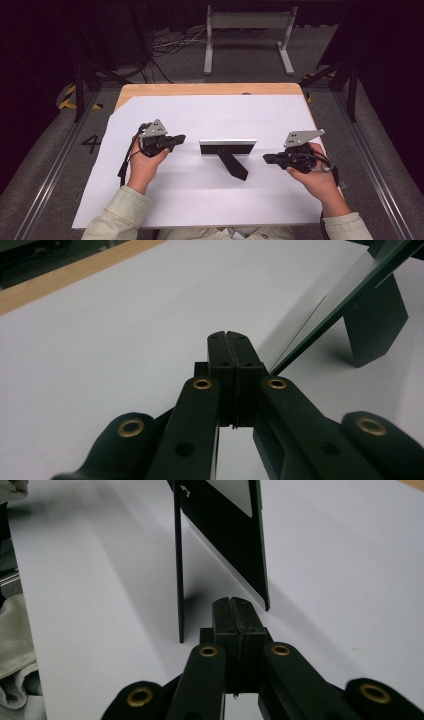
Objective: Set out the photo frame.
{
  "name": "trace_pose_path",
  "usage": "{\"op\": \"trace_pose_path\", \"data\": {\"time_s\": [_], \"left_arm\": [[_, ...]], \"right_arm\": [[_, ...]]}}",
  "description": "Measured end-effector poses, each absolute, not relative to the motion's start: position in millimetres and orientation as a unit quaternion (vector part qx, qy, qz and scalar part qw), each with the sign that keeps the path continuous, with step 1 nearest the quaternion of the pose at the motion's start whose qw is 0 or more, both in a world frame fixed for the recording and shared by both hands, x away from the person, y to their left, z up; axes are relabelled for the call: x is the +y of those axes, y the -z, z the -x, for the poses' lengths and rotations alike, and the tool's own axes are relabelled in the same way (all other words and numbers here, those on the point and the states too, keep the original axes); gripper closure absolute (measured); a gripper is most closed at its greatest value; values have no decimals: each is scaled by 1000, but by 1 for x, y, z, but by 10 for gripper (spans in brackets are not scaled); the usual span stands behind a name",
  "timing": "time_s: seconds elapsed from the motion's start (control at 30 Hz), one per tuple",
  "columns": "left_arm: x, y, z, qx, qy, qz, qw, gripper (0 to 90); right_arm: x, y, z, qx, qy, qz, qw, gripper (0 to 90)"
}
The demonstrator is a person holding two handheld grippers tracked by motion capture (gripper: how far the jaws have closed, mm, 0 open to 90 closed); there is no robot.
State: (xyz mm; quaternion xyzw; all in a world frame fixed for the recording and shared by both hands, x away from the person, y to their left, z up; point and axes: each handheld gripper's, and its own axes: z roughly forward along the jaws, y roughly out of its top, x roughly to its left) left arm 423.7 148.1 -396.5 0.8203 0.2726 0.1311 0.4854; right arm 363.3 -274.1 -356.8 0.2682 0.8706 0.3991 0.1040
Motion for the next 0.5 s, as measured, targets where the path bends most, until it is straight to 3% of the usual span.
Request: {"op": "trace_pose_path", "data": {"time_s": [0.5], "left_arm": [[119, 418, -442, 284, -84, -815, 498, 900]], "right_arm": [[-298, 353, -357, 857, -403, -298, 119, 900]]}}
